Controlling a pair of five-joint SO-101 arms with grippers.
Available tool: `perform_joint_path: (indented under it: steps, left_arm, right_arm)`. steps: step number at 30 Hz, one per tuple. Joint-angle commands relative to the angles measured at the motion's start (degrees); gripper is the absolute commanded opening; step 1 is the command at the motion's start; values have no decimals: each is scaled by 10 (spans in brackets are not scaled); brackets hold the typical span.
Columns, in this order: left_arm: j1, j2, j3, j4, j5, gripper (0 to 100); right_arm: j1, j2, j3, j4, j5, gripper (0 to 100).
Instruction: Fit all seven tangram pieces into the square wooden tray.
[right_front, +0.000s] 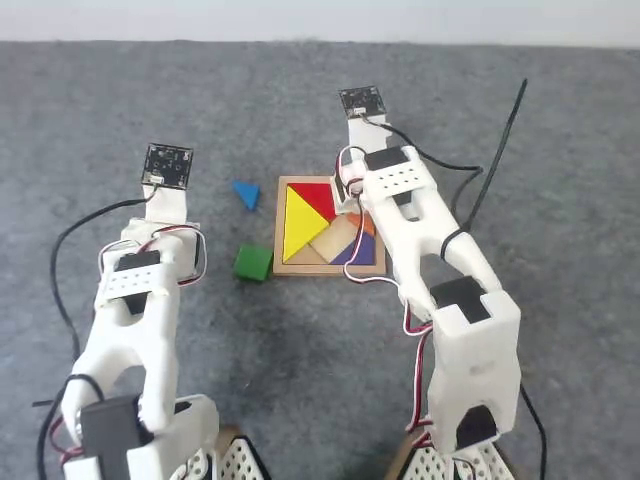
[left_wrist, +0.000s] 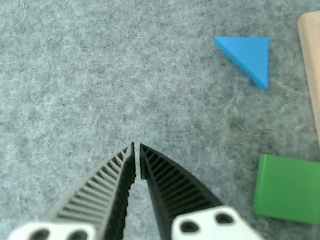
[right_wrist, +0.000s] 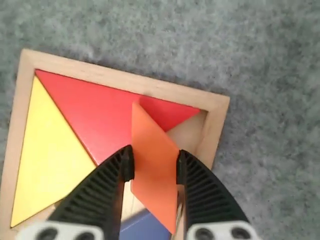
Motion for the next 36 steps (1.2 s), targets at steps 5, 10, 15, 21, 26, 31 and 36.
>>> perform_joint_path:
  steps: [5,10,15,21,26,31,36]
  left_arm:
    - [1,-3,-33,4,-4,13]
    - [1,-3,-33,4,-4,13]
    - [1,-3,-33,4,-4,13]
    - [1,-3,-33,4,-4,13]
    - [1,-3,-33,4,-4,13]
    - [1,-3,-33,4,-4,13]
    - [1,-3,-33,4,-4,13]
  right_arm:
    - [-5,-14,-40,14,8,21]
    - [-7,-14,-74,55,-30,21]
    - [-5,-14,-104,81,-61,21]
    - [-27,-7,-105,69,-82,21]
    - [-28,4,-103,44,-81,68]
    - [-29,29,-105,44,-79,218]
    - [-36,-2,-105,45,38,261]
